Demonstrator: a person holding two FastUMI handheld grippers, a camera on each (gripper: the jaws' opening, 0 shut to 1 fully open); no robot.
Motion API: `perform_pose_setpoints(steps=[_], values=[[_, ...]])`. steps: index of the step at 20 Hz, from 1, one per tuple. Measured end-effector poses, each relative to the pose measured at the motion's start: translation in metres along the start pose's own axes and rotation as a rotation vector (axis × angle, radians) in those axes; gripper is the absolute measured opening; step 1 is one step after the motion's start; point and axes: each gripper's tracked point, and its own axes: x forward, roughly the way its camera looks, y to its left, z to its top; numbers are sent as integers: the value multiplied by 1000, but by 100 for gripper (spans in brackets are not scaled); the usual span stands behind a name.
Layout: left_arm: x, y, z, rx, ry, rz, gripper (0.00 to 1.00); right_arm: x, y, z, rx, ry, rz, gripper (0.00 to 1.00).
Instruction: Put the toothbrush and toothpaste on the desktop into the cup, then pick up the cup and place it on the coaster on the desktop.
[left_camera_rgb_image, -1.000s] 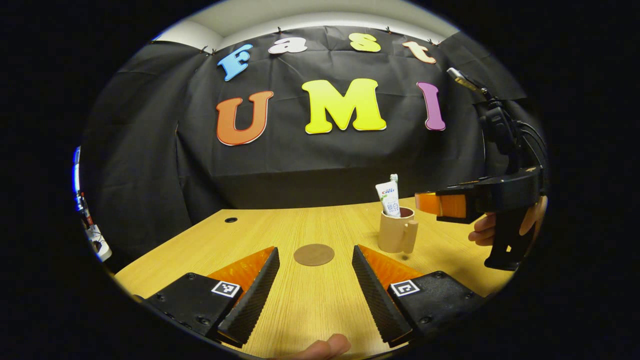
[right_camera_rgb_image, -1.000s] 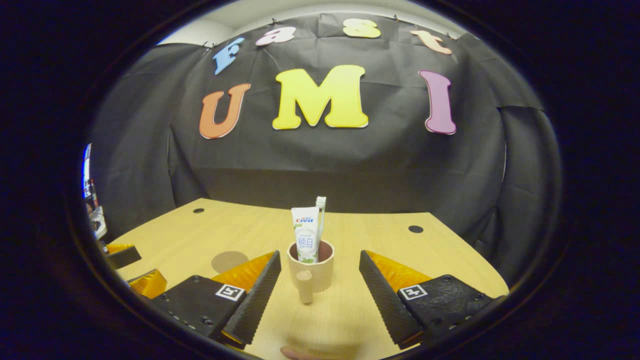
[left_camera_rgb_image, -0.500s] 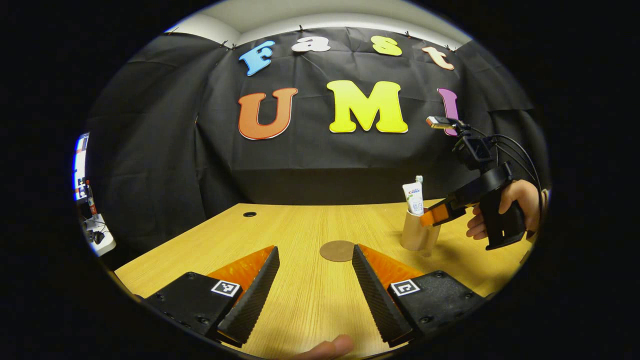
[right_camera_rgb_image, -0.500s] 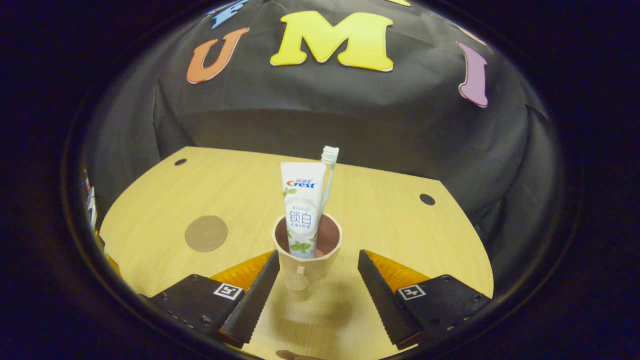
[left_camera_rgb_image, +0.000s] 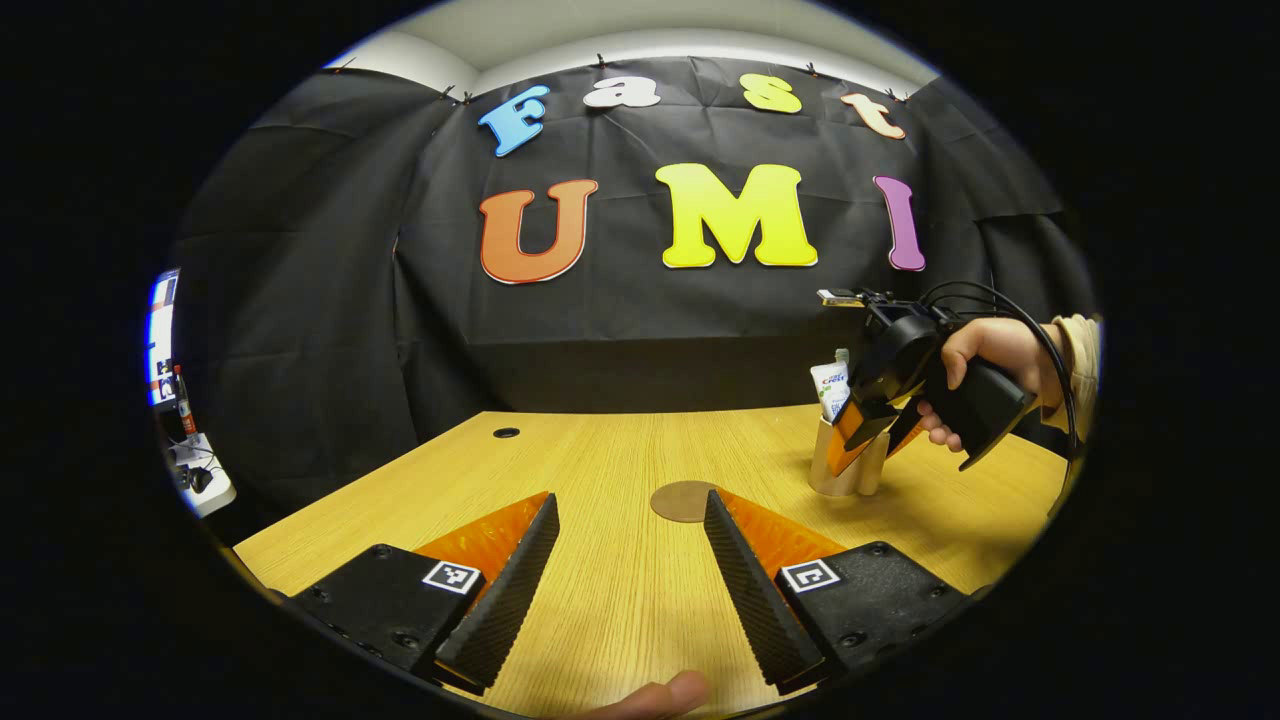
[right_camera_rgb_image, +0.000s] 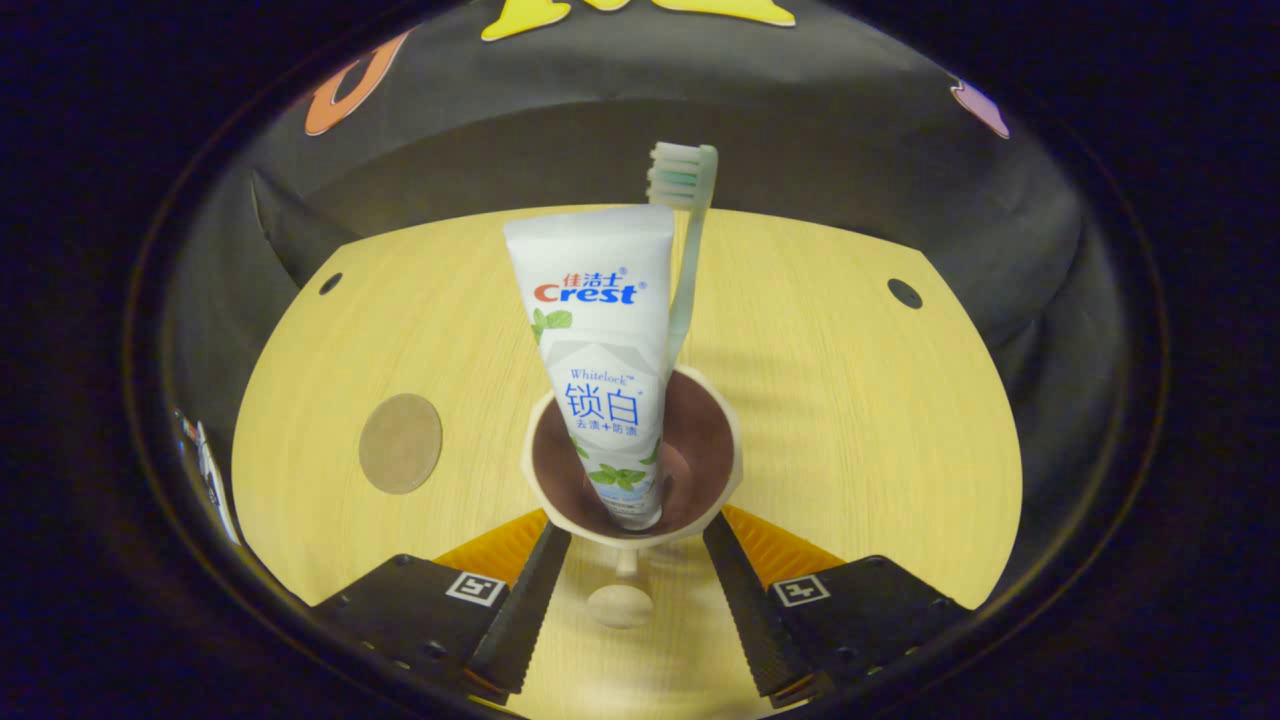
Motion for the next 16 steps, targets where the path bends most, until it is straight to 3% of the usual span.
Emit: perform_pose_setpoints(steps=[3,5,7,16], values=[[1,-1,-3,3,4,-5,93,1,1,-6,9,52,-11,77],[0,-2,-5,-4,8,-11,93,3,1,-21,41,115,-7,65],[0,-3,-6,-8,10,-13,93,3,2,-23,61,129,-13,28],[-4,-1,-12,10,15,-9,93,3,2,-16,40,86,-4,20]])
